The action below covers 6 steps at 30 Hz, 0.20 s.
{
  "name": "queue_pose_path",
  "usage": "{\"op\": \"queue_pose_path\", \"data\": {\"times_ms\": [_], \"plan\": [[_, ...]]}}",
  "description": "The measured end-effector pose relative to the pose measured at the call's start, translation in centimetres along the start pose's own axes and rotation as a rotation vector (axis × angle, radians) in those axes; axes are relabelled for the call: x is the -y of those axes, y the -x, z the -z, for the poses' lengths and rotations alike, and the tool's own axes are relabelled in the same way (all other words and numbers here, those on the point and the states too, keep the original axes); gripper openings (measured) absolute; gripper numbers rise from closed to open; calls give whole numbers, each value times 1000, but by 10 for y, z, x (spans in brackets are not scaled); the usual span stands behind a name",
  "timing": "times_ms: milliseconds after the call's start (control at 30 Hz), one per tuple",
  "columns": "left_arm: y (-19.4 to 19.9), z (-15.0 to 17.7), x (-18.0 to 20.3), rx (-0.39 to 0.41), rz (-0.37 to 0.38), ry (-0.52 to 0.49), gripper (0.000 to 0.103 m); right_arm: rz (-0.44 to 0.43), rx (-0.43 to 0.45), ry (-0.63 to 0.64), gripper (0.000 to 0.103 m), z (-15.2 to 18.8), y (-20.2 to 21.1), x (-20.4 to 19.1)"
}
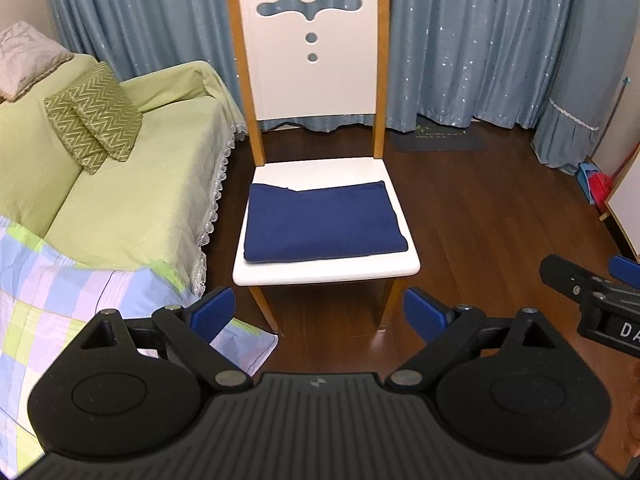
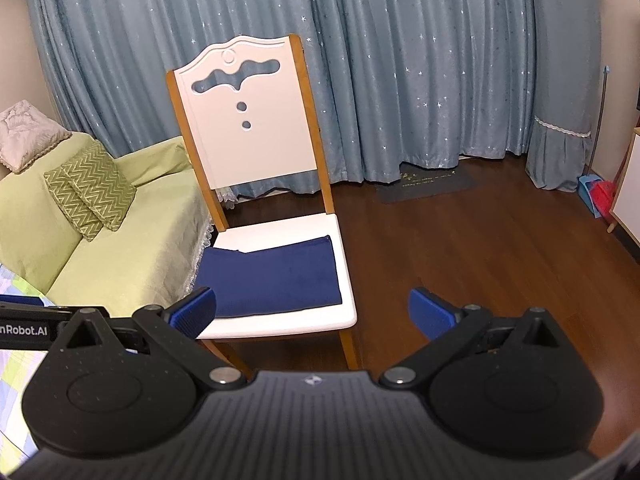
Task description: Fold clothes
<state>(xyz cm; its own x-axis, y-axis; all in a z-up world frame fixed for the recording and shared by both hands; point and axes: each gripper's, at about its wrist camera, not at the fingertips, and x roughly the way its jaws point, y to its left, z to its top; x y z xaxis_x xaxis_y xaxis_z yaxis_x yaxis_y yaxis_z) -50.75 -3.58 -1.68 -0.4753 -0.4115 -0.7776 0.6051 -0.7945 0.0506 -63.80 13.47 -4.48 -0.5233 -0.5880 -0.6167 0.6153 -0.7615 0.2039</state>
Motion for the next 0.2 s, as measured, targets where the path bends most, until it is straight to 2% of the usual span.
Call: {"op": "queue_pose_path", "data": {"times_ms": [100, 200], "plan": [[-3, -6, 4, 23, -6, -3, 102, 13, 1, 3, 102, -3, -1, 2], [-8, -13, 6, 17, -4, 2, 102, 24, -3, 5, 102, -6, -4, 4]]}}
